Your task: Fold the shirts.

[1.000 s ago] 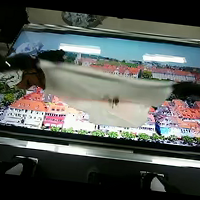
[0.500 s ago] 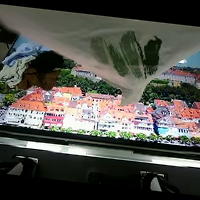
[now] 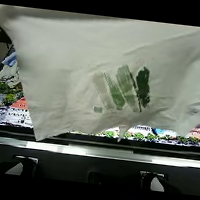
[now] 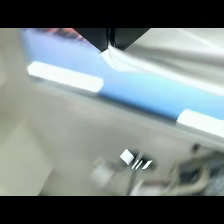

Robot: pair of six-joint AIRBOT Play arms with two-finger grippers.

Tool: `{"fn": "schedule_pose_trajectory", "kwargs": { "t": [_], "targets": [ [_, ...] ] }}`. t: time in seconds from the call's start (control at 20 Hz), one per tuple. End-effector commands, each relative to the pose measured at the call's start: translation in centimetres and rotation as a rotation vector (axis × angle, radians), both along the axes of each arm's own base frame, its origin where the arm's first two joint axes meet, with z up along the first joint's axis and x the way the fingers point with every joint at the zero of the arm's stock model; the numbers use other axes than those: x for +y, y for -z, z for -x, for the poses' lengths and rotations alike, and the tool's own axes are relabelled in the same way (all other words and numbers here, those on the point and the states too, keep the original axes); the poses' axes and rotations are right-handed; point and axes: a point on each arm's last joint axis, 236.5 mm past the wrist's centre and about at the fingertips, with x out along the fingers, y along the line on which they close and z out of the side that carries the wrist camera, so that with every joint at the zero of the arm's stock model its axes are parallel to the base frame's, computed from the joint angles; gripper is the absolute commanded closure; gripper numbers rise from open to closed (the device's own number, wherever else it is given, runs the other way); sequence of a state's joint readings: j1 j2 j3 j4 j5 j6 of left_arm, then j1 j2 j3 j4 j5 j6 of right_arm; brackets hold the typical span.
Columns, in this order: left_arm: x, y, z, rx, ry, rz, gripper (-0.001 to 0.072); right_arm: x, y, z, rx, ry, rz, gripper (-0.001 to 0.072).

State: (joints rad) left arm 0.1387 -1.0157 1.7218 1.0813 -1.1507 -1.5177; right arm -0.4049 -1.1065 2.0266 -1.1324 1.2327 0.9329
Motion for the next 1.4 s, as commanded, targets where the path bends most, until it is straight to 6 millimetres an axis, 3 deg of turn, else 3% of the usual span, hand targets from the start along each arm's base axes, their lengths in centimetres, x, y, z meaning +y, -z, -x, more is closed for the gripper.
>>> {"fn": "schedule_pose_trajectory", "kwargs": {
  "t": [0.0, 0.15, 0.25, 0.3, 0.45, 0.55, 0.65, 0.7, 0.75, 0.8, 0.85, 0.9, 1.0, 1.05, 1.15, 1.25, 1.35],
  "targets": [
    [-0.1, 13.2, -5.4, 0.305, 0.038, 0.002, 0.0677, -0.1, 15.6, -7.1, 0.472, -0.134, -0.151, 0.0670],
    [-0.9, 25.1, -9.2, 0.543, 0.075, 0.012, 0.0677, 1.3, 28.0, -13.3, 0.719, -0.197, -0.221, 0.0669],
    [-0.6, 30.8, -11.1, 0.643, 0.061, 0.031, 0.0677, 2.0, 33.6, -17.6, 0.731, -0.183, -0.261, 0.0668],
    [-0.3, 33.0, -11.5, 0.685, 0.054, 0.041, 0.0676, 2.2, 35.7, -18.9, 0.747, -0.157, -0.301, 0.0668],
    [-0.7, 37.9, -11.2, 0.798, 0.068, 0.059, 0.0676, 3.9, 39.9, -19.9, 0.815, -0.132, -0.368, 0.0668],
    [-1.9, 39.5, -10.7, 0.845, 0.095, 0.068, 0.0676, 5.6, 41.9, -19.6, 0.875, -0.162, -0.364, 0.0668],
    [-3.1, 39.8, -10.4, 0.864, 0.122, 0.076, 0.0663, 6.7, 42.5, -19.7, 0.882, -0.176, -0.353, 0.0665],
    [-3.4, 39.3, -9.9, 0.881, 0.138, 0.084, 0.0532, 7.0, 41.8, -19.4, 0.882, -0.187, -0.360, 0.0608],
    [-3.2, 38.6, -9.1, 0.914, 0.156, 0.085, 0.0311, 6.4, 40.7, -18.7, 0.885, -0.185, -0.356, 0.0461],
    [-2.6, 37.7, -7.8, 0.966, 0.187, 0.081, 0.0182, 5.2, 39.4, -17.5, 0.899, -0.179, -0.335, 0.0254],
    [-1.7, 37.0, -6.0, 1.029, 0.209, 0.069, 0.0182, 3.4, 38.4, -15.8, 0.924, -0.176, -0.290, 0.0189],
    [-0.5, 36.7, -4.0, 1.096, 0.215, 0.048, 0.0183, 1.1, 37.8, -13.3, 0.988, -0.149, -0.253, 0.0197],
    [1.6, 37.0, -0.1, 1.201, 0.158, 0.020, 0.0184, -2.8, 37.6, -7.7, 1.159, -0.078, -0.259, 0.0274],
    [1.9, 37.8, 2.1, 1.234, 0.143, 0.009, 0.0185, -4.0, 37.6, -6.0, 1.201, -0.038, -0.309, 0.0298],
    [1.6, 40.5, 7.4, 1.307, 0.134, 0.017, 0.0188, -4.8, 38.5, -2.5, 1.309, -0.020, -0.373, 0.0309],
    [0.9, 43.5, 12.0, 1.337, 0.135, 0.025, 0.0209, -4.5, 39.7, -0.5, 1.354, -0.015, -0.396, 0.0312],
    [0.2, 45.5, 14.7, 1.322, 0.138, 0.034, 0.0209, -3.7, 41.2, 1.0, 1.393, -0.020, -0.417, 0.0312]
  ]
}}
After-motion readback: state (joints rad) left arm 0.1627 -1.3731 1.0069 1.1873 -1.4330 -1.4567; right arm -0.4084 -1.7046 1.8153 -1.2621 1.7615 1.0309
